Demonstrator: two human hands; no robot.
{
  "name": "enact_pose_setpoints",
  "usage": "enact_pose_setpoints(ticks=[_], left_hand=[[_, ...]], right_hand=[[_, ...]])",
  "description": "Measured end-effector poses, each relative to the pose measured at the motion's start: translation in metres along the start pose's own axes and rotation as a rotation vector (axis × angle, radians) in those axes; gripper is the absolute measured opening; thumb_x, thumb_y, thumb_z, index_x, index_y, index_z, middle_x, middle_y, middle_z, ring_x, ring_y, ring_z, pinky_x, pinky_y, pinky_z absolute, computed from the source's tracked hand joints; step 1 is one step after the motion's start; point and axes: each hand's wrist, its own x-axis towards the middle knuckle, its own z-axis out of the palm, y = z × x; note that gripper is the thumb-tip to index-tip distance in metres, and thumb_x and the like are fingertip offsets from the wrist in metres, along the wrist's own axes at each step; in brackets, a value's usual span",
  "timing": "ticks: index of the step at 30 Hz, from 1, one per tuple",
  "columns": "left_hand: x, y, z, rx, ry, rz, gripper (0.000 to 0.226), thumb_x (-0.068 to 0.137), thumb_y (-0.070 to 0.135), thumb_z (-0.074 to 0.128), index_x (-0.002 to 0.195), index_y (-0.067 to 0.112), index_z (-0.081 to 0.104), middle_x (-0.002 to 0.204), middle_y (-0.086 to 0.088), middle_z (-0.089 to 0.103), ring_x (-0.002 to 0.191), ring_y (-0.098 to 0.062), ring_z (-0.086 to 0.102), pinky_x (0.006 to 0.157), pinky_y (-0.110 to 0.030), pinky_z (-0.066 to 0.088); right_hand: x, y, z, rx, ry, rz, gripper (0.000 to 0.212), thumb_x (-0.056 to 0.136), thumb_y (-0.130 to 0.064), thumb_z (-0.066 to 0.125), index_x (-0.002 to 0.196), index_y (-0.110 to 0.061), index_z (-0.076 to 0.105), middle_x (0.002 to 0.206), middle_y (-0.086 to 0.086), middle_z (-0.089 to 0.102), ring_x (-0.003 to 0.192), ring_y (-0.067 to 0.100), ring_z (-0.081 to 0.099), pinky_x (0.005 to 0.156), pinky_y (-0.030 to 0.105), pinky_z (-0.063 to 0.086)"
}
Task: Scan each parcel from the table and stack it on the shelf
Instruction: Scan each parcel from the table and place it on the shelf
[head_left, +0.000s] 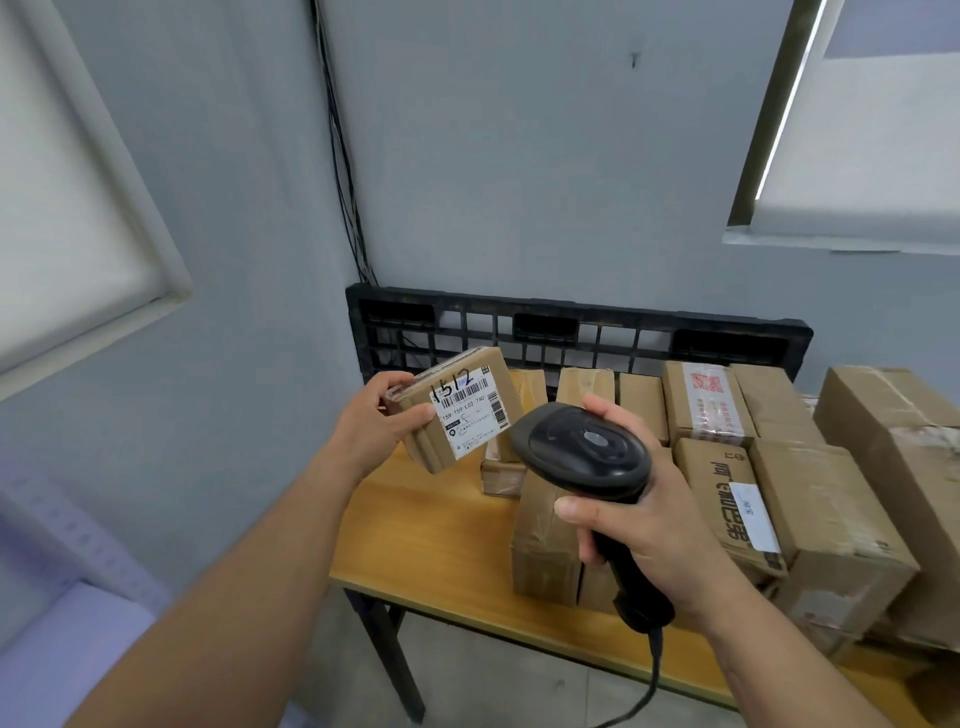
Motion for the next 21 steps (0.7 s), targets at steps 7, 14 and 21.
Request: enact_pose_setpoints(ticks=[7,14,21], left_hand=[[-0.035,0.019,-0.011,-0.200,0.149,-0.040,0.058,0.072,0.026,0.069,0.123,0.033,0.043,0.105,0.005,0.053,0.090,-0.012,0.056,0.077,-0.031,0.053],[-0.090,0.029,-0.061,-0.221,0.479,-0.048,0.040,0.089,0.017,0.063,0.126,0.025,0.050,0.106,0.002,0.060,0.092,-0.015,0.060,0.077,-0.032,0.054],[-0.146,0.040,-0.149,-0.217,0.819,-0.006,0.048,0.079,0.033,0.069,0.123,0.028,0.050,0.113,-0.001,0.060,0.096,-0.014,0.061,0.078,-0.033,0.056]], right_hand=[[0.003,-0.008,-0.001,-0.007,-0.088,-0.037,0.087,0.066,-0.015,0.087,0.134,-0.050,0.044,0.113,0.006,0.066,0.054,0.032,0.061,0.054,0.037,0.056],[0.019,-0.021,0.032,0.058,-0.272,-0.106,0.089,0.064,-0.011,0.080,0.137,-0.043,0.042,0.112,0.004,0.064,0.054,0.029,0.059,0.053,0.037,0.055],[0.035,-0.044,0.111,0.123,-0.488,-0.172,0.086,0.067,-0.001,0.076,0.136,-0.040,0.041,0.091,0.012,0.069,0.051,0.030,0.057,0.049,0.037,0.051]])
